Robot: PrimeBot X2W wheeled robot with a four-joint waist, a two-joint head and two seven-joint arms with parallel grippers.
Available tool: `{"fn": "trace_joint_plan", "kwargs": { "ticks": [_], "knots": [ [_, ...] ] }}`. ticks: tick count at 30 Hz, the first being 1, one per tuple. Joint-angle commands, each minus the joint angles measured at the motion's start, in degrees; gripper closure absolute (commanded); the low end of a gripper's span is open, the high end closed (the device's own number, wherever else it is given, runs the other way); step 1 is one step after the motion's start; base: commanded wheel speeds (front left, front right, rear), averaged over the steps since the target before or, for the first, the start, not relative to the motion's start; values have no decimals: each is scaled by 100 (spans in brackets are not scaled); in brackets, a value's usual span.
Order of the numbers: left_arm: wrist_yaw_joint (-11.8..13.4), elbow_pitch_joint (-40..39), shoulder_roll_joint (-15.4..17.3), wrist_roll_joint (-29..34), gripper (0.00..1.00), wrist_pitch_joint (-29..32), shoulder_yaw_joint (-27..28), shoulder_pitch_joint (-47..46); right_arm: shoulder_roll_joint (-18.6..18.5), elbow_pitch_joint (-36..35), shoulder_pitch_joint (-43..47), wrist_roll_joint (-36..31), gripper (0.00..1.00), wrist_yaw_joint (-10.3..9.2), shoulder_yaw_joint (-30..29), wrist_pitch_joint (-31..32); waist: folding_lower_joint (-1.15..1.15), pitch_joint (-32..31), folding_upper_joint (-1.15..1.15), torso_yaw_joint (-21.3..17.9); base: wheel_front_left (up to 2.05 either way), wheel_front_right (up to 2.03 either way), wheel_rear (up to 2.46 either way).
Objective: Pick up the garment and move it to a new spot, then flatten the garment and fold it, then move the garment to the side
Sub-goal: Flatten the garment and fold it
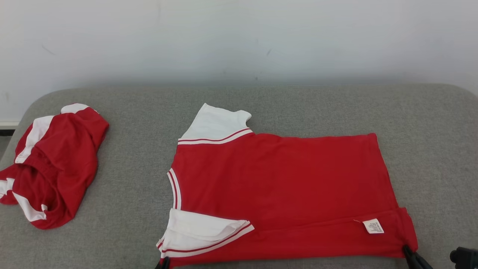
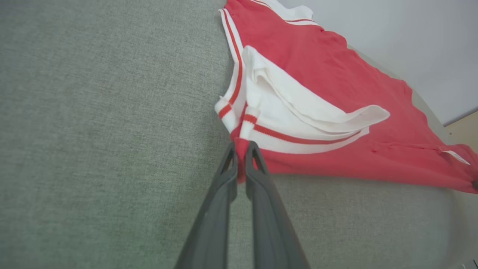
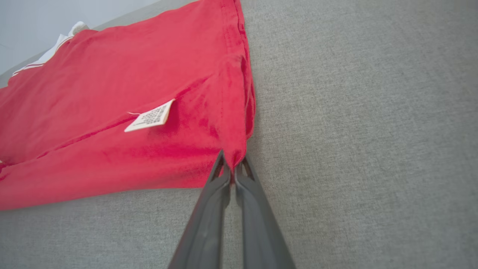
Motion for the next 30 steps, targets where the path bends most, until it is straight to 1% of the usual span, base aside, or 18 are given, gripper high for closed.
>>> {"fn": "trace_joint_plan", "kwargs": {
  "ticks": [1, 2, 3, 4, 5, 9, 12, 13, 16, 17, 19, 22, 26, 30],
  "knots": [
    [45, -23, 54, 7, 100, 20, -5, 112, 42, -65, 137, -53, 100, -15, -81, 36, 1, -16, 1, 30, 0, 0, 0],
    [59, -30, 59, 28, 100, 13, -10, 121, 70, -113, 204, -95, 100, -16, -134, 71, 1, -26, 1, 39, 0, 0, 0],
    [82, -43, 47, 65, 90, -17, -7, 111, 99, -155, 260, -134, 89, -16, -179, 85, 1, -41, 1, 48, 0, 0, 0],
    [93, -40, 24, 75, 30, -41, 2, 114, 125, -197, 299, -172, 25, -16, -220, 109, 1, -58, 1, 53, 0, 0, 0],
    [93, -17, 5, 99, 0, -73, 26, 117, 155, -250, 341, -216, 0, -16, -249, 118, 1, -75, 1, 54, 0, 0, 0],
    [141, -25, -42, 275, 0, -173, 166, 104, 237, -507, 371, -407, 0, -15, -379, 69, 1, -134, 1, 42, 0, 0, 0],
    [206, -150, -106, 378, 0, -212, 470, 118, 304, -738, 287, -574, 0, -16, -492, -116, 1, -179, 1, 18, 0, 0, 0],
    [236, -326, -168, 568, 0, -223, 791, 135, 387, -891, 228, -681, 0, -15, -548, -322, 1, -208, 1, 12, 0, 0, 0],
    [256, -634, -276, 1001, 0, -215, 1333, 236, 530, -1077, 151, -851, 0, -15, -606, -642, 1, -236, 1, 0, 0, 0, 0],
    [256, -634, -276, 1001, 0, -215, 1333, 236, 530, -1077, 151, -851, 0, -15, -606, -642, 1, -236, 1, 0, 0, 0, 0],
    [264, -841, -325, 1401, 0, -217, 1619, 281, 629, -1171, 77, -983, 0, -15, -624, -860, 1, -252, 1, -4, 0, 0, 0],
    [203, -1062, -454, 1788, 0, -218, 2024, 356, 772, -1262, 4, -1195, 0, -16, -664, -1112, 1, -274, 1, 1, 0, 0, 0],
    [198, -1207, -483, 2409, 0, -218, 2307, 408, 923, -1342, -44, -1426, 0, -15, -693, -1313, 1, -307, 1, 25, 0, 0, 0],
    [97, -1172, -441, 2849, 0, -219, 2473, 450, 1018, -1348, 3, -1563, 0, -16, -682, -1385, 1, -326, 1, 45, 0, 0, 0]
  ]
}}
